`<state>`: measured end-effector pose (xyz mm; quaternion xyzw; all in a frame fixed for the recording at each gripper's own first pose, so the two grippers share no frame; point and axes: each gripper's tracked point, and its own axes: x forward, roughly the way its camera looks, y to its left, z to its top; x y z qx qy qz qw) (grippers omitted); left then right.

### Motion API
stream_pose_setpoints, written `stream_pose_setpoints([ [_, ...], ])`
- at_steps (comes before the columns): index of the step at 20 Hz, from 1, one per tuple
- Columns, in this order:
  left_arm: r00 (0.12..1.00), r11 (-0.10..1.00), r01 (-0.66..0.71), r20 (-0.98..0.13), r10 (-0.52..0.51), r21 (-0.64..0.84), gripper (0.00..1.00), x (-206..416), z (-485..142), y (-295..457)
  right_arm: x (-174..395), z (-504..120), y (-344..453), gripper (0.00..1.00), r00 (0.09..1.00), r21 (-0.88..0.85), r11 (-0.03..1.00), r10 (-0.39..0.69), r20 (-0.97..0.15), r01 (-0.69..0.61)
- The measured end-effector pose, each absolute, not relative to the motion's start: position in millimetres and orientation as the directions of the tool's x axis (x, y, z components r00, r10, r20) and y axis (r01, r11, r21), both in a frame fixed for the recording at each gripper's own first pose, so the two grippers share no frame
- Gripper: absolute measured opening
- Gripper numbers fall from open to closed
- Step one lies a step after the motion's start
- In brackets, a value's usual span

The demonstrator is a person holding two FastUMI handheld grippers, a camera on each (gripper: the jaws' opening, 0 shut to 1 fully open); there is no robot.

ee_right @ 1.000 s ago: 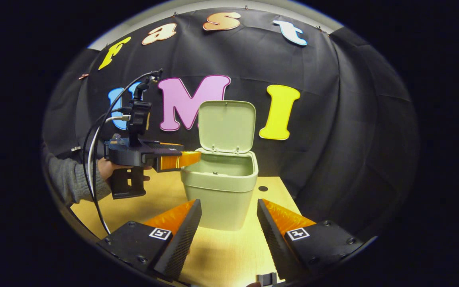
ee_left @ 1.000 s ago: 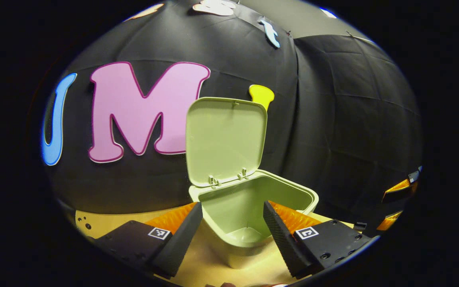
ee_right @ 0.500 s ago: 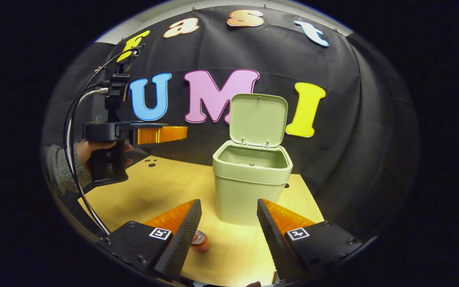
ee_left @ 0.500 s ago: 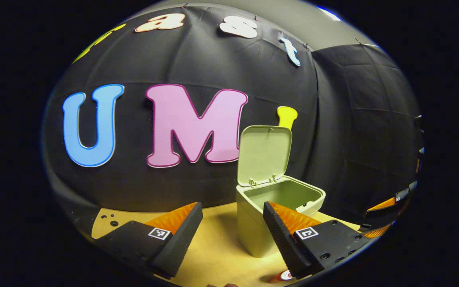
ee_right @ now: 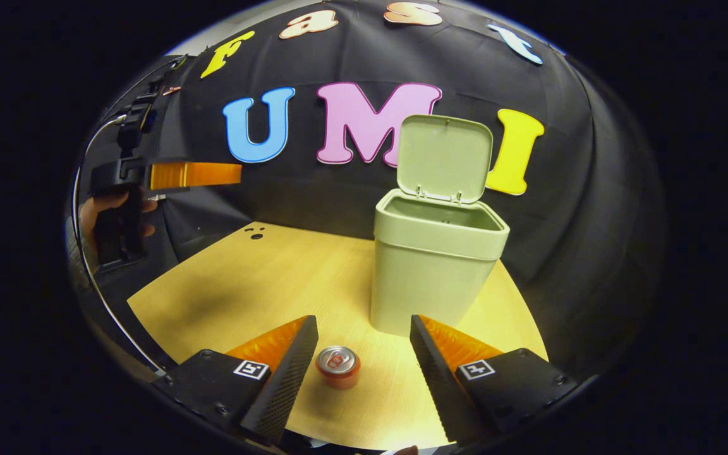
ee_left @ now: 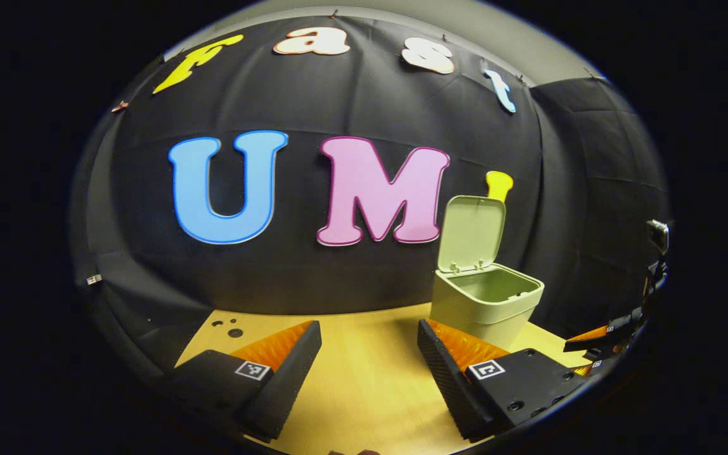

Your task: Press the lid of the desktop garbage bin to open it, pick up the crumpled paper on the desktop and throw it into the bin, then pick up the pop can on the desktop and drop it into the bin, and finally close the garbage bin lid.

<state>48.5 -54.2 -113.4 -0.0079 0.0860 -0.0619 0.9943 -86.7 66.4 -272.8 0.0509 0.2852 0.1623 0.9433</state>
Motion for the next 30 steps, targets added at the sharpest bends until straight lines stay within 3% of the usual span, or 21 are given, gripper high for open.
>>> stream_pose_setpoints([
  [2,0.981,0.997,0.076,-0.177,-0.081,-0.033,0.98,34,-118,-31,-88,-291,78,0.98,0.763,0.187,0.938,0.346,-0.546,-0.292],
  [11,0.973,0.998,-0.018,-0.232,0.004,-0.058,0.98,-3,-131,20,-95,-356,109,0.98,0.667,0.170,0.923,0.369,-0.647,-0.345],
  [22,0.969,0.998,-0.037,-0.248,0.022,-0.055,0.98,-5,-136,32,-109,-413,121,0.97,0.541,0.162,0.907,0.368,-0.756,-0.390],
  [23,0.969,0.998,-0.036,-0.246,0.021,-0.057,0.98,-3,-136,31,-107,-410,120,0.82,0.548,0.150,0.907,0.363,-0.753,-0.394],
  [24,0.969,0.998,-0.034,-0.244,0.019,-0.057,0.98,-2,-135,31,-108,-406,119,0.77,0.554,0.140,0.908,0.357,-0.752,-0.395],
  [25,0.970,0.998,-0.031,-0.243,0.016,-0.057,0.98,-1,-135,29,-106,-401,119,0.82,0.564,0.139,0.908,0.359,-0.744,-0.395],
  [30,0.968,0.998,-0.013,-0.251,-0.003,-0.061,0.98,-3,-140,22,-91,-344,106,0.81,0.632,0.174,0.917,0.376,-0.678,-0.359],
])
